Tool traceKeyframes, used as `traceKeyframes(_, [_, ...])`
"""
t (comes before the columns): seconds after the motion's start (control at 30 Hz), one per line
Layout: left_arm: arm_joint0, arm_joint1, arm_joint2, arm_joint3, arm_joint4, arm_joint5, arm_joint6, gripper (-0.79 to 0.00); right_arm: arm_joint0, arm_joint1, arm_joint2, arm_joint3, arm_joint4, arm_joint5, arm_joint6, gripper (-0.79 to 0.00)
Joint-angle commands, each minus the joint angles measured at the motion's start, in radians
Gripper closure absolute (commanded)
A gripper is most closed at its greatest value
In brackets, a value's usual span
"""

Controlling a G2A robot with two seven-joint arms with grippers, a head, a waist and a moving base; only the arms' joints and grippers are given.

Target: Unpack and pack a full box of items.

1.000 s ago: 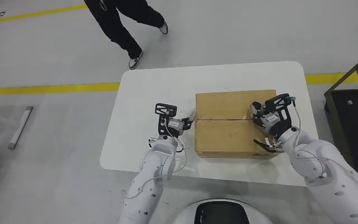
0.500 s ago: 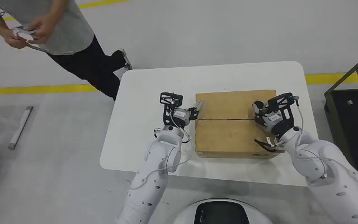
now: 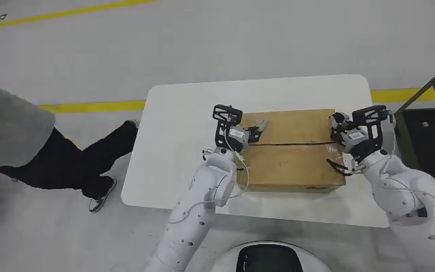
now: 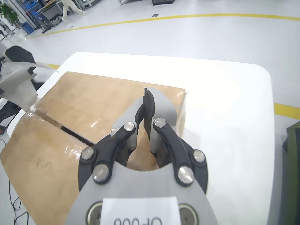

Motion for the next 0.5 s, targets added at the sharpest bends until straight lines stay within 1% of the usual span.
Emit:
traceKeyframes(0.0, [-0.006,-0.005,0.015,0.009,-0.003,-0.008,0.002,-0.785,-0.012,0.002,0.032,-0.008,0.010,0.007,0.001,0.000])
traceKeyframes(0.47, [-0.044,-0.048,0.128,0.034,-0.023,-0.047,-0.003,-0.785,-0.077,0.009,0.204,-0.007,0.055,0.016,-0.009,-0.006])
